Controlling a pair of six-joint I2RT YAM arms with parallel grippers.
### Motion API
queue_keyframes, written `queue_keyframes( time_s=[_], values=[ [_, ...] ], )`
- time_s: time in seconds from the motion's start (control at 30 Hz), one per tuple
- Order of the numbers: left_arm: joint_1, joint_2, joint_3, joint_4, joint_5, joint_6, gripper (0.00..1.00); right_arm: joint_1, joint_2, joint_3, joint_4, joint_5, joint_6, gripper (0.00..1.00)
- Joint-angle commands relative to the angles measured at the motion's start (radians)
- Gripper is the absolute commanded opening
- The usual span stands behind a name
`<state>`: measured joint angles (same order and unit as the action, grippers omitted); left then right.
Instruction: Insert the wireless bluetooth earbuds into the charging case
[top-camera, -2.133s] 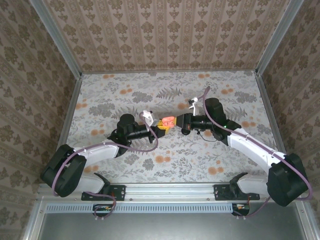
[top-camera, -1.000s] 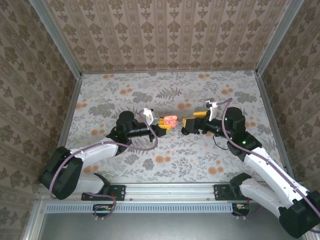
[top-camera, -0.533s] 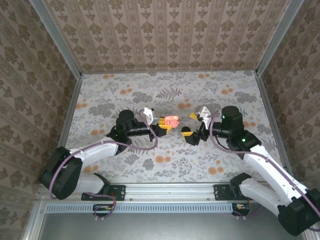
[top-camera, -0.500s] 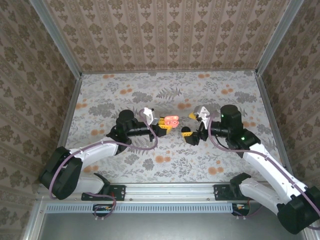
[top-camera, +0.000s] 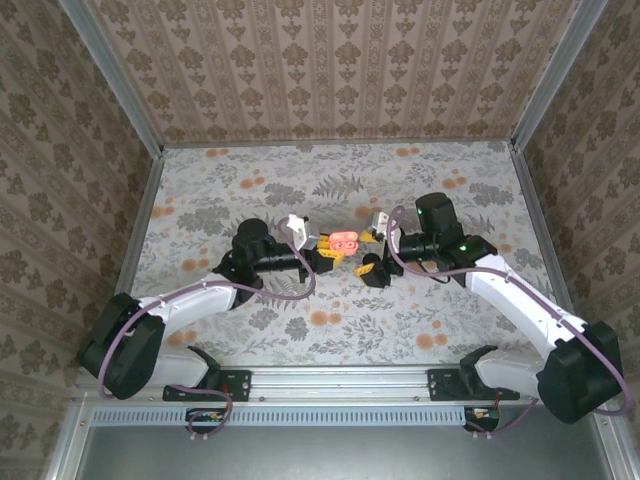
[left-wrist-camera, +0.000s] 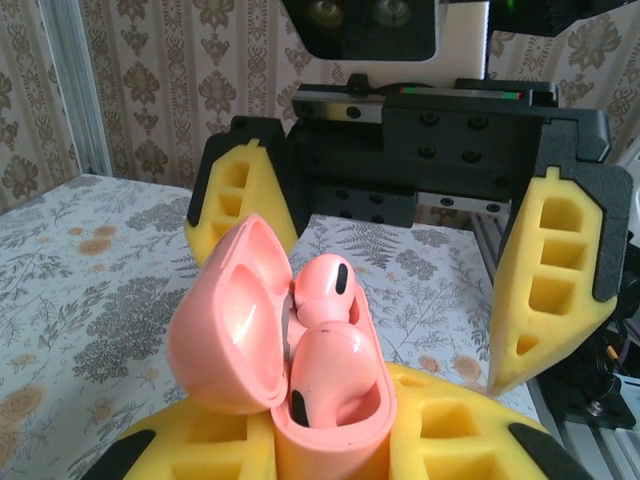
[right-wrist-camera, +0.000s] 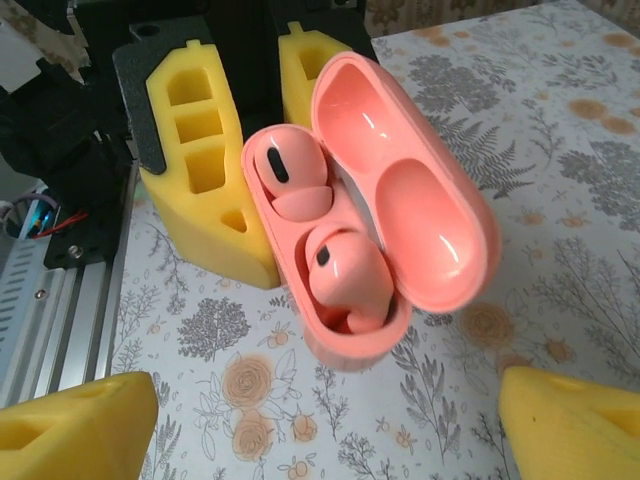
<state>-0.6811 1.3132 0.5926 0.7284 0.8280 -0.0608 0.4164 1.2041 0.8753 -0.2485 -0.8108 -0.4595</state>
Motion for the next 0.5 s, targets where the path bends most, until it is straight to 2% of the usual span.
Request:
queue_keyframes(
  time_s=[0.0,0.2,0.47],
  values=[
    [-0.005,-0.015,0.035,-0.007,0.028,-0.011,0.15,0.007,0.035,0.041,0.042,-0.087,-0.016,0.87],
    [-0.005,-0.022,0.033,-0.013,0.027,-0.007,0.15,0.007,0.077,0.072,0.079,-0.151,-0.008,0.82],
    [-0.006,-0.028,0.026,-0.02,0.018,-0.003,0.15,0.007,0.077,0.094,0.078,-0.217,-0.018,0.65]
  ],
)
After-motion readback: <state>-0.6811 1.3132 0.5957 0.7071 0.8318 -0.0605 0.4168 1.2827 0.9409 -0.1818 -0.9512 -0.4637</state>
